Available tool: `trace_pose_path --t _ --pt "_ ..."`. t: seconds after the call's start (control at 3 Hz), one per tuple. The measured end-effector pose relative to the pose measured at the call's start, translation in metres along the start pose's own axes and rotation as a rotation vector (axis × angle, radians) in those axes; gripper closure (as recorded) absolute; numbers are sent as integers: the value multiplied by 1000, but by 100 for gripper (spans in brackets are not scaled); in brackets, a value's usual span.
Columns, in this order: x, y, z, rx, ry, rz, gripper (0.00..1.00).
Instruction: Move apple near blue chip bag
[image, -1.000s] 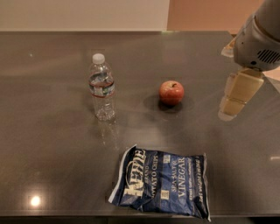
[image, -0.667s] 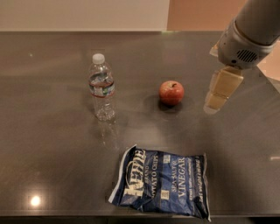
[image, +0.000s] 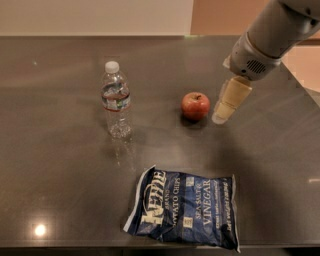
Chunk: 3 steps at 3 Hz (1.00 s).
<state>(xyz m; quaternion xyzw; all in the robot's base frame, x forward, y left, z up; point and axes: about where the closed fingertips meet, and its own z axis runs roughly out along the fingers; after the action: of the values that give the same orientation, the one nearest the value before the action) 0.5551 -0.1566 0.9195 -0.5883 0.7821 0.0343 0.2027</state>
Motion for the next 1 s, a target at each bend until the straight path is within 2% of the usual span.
trace_pose_path --t 0.33,1.0 --pt "-9 -6 21 -44 -37 28 0" --pt "-21 -4 65 -113 -49 44 0"
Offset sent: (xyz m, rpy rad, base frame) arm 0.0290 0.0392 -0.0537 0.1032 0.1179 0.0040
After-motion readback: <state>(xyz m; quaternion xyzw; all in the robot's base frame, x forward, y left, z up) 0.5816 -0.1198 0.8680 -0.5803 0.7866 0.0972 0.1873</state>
